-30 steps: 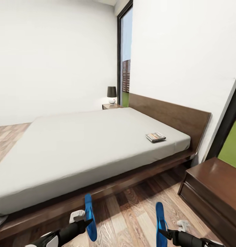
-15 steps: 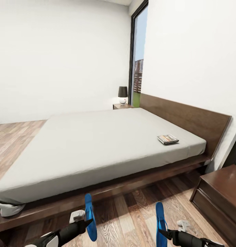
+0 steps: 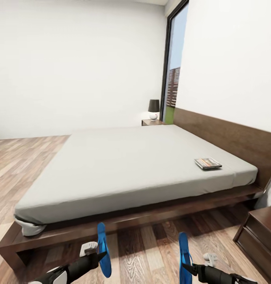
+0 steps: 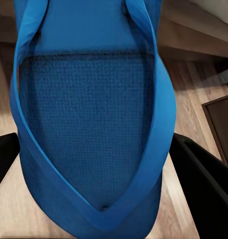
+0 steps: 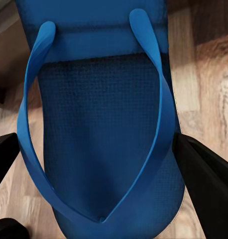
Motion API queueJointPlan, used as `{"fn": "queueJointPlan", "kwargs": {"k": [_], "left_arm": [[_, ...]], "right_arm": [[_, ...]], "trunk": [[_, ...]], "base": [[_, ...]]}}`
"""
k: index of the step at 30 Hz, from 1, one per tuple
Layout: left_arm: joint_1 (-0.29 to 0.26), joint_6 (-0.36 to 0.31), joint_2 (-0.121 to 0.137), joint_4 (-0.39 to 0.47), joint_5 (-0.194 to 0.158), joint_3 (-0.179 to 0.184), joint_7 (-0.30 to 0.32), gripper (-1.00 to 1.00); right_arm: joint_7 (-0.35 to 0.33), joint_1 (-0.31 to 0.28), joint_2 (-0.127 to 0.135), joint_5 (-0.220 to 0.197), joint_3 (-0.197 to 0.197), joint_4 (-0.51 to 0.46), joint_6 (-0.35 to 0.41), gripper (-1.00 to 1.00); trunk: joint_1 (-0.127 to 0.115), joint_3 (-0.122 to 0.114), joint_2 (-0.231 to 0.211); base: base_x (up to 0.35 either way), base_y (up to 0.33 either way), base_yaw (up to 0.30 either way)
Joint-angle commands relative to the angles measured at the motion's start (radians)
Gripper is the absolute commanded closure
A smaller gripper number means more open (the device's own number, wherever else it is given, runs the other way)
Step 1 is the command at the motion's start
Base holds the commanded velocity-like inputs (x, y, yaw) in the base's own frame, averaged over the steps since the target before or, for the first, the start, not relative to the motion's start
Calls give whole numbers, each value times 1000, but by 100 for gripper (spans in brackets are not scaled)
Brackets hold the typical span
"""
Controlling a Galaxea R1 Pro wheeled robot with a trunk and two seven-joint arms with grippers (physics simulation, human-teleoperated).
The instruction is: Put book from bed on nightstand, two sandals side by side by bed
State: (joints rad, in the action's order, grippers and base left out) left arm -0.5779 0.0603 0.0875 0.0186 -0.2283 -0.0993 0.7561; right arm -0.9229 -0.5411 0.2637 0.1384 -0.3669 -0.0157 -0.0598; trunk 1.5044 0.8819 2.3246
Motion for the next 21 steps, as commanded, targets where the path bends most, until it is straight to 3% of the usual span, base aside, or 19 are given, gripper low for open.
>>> {"fn": "queueJointPlan", "kwargs": {"k": [1, 21], "left_arm": [[-1, 4, 0, -2, 6, -8, 3, 100], [-1, 4, 0, -2, 6, -8, 3, 100]], "right_arm": [[-2, 0, 0, 10, -7, 0, -6, 100], [-2, 0, 0, 10, -7, 0, -6, 100]], "trunk": [[0, 1, 0], [0, 1, 0]], "base": [[0, 0, 219], [0, 0, 219]]}}
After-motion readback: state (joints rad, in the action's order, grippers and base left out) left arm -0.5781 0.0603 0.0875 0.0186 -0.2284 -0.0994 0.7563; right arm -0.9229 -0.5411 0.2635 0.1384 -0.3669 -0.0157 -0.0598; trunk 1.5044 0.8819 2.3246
